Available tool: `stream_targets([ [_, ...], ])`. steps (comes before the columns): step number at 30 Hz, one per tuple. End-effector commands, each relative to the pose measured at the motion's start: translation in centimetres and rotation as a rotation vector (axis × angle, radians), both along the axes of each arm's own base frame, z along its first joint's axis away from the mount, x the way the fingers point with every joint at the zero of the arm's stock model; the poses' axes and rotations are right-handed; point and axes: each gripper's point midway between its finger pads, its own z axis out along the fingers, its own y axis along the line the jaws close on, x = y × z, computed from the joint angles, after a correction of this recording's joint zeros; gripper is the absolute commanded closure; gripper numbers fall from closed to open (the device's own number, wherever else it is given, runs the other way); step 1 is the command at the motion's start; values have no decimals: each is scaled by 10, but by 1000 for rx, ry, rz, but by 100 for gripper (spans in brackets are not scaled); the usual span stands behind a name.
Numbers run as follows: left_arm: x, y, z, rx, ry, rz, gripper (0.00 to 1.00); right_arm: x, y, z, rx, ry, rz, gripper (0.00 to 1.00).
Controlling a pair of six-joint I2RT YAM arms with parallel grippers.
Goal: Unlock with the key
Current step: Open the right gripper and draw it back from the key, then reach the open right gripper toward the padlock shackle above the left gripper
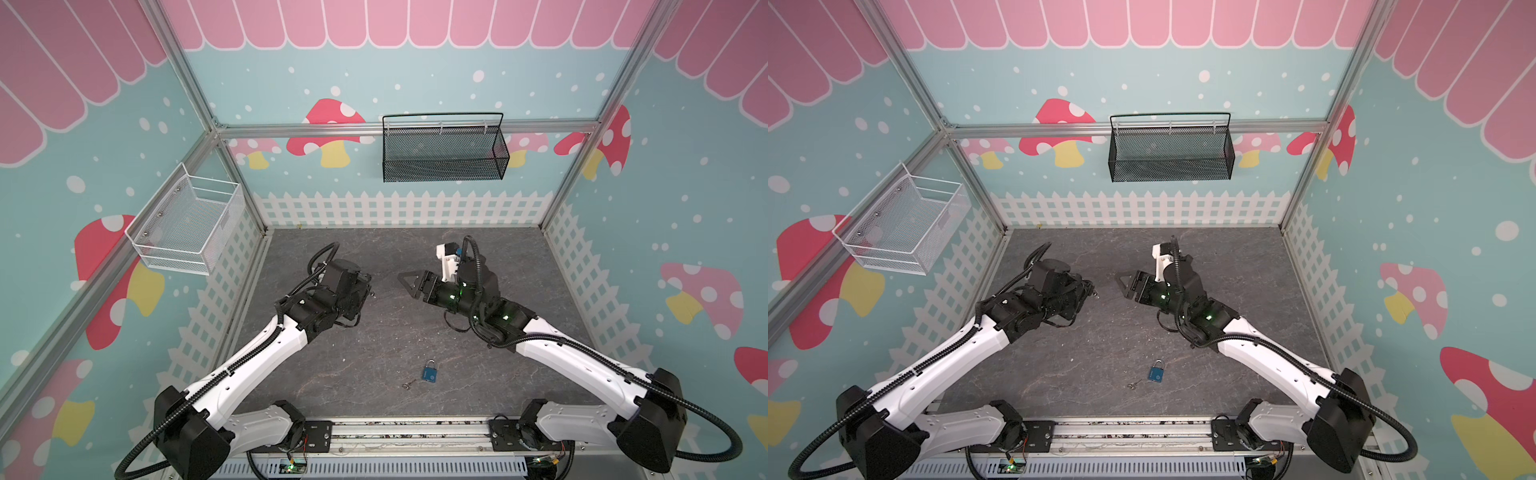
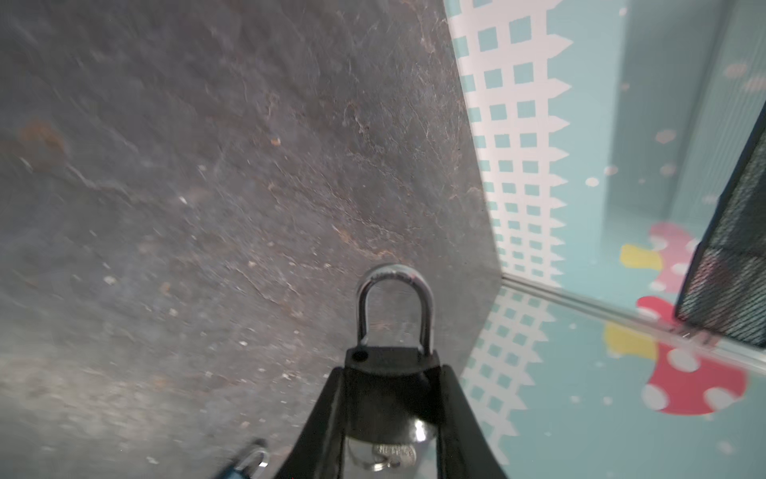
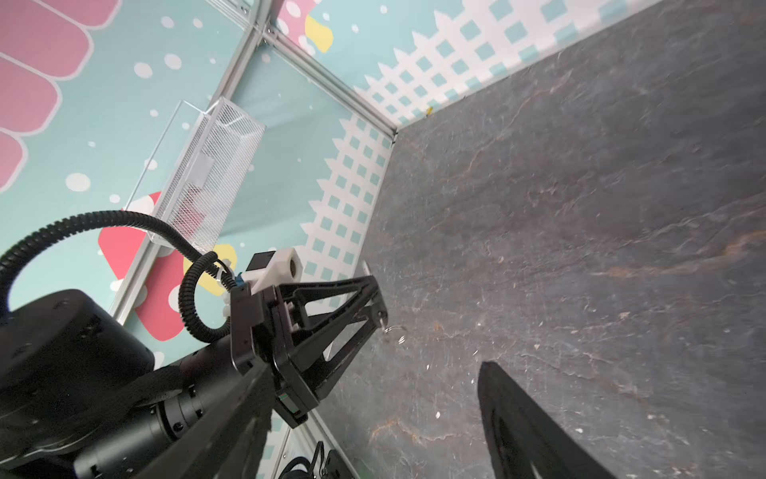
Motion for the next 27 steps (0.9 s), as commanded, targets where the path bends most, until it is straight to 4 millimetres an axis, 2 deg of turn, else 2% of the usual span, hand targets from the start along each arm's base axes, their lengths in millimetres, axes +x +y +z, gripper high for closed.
stream_targets([
  [1,-3,18,22,292,-129,-183,100,-2,-17,-19,-153,-44,20,17],
  [5,-6,13,25,472,-225,-361,100,1,-33,-24,-265,-89,43,12],
  [9,-11,-1,25,640,-380,-531,100,1,-35,-29,-333,-107,119,12],
  [13,-16,-22,20,742,-540,-694,100,-3,-25,-17,-361,-147,232,11],
  [17,-14,-33,20,807,-668,-750,100,0,-23,-6,-415,-174,264,9],
  [22,-16,-49,22,830,-829,-814,100,9,-15,-20,-484,-115,297,9],
  [27,-12,-60,19,849,-853,-859,100,13,6,-21,-512,-100,336,6],
])
